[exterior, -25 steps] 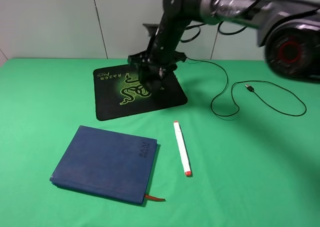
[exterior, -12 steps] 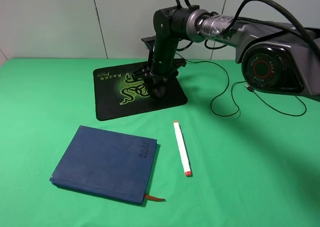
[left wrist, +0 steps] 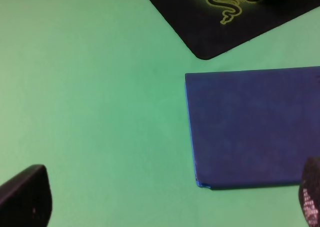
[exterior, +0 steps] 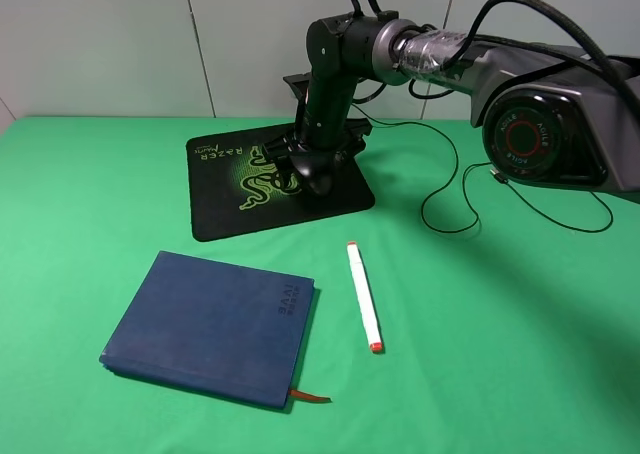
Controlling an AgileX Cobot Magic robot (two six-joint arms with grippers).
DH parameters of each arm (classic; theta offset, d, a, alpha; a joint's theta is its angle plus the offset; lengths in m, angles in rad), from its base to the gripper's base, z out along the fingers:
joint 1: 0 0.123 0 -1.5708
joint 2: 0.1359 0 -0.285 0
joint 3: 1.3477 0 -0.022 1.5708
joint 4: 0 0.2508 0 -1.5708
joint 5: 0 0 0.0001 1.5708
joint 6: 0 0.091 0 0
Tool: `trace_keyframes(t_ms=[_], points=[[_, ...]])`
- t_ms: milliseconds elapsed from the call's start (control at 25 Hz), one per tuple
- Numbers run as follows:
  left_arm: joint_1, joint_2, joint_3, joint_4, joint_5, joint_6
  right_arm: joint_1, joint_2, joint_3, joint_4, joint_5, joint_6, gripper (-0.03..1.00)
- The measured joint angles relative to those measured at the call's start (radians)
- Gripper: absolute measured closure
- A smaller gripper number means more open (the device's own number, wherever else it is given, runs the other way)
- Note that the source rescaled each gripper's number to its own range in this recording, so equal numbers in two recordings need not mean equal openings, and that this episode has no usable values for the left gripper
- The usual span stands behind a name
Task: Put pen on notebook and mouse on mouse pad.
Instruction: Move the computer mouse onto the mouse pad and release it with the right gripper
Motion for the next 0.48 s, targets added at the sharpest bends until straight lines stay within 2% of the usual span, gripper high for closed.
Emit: trace_keyframes(t_ms=[280,480], points=[[0.0,0.0,0.0,0.0,0.0,0.0,0.0,-0.003,0.0,0.002,0.007,0.004,-0.03],[0.0,0.0,0.0,0.0,0.0,0.0,0.0,-0.064,0.0,0.002,0.063,0.005,-0.03]])
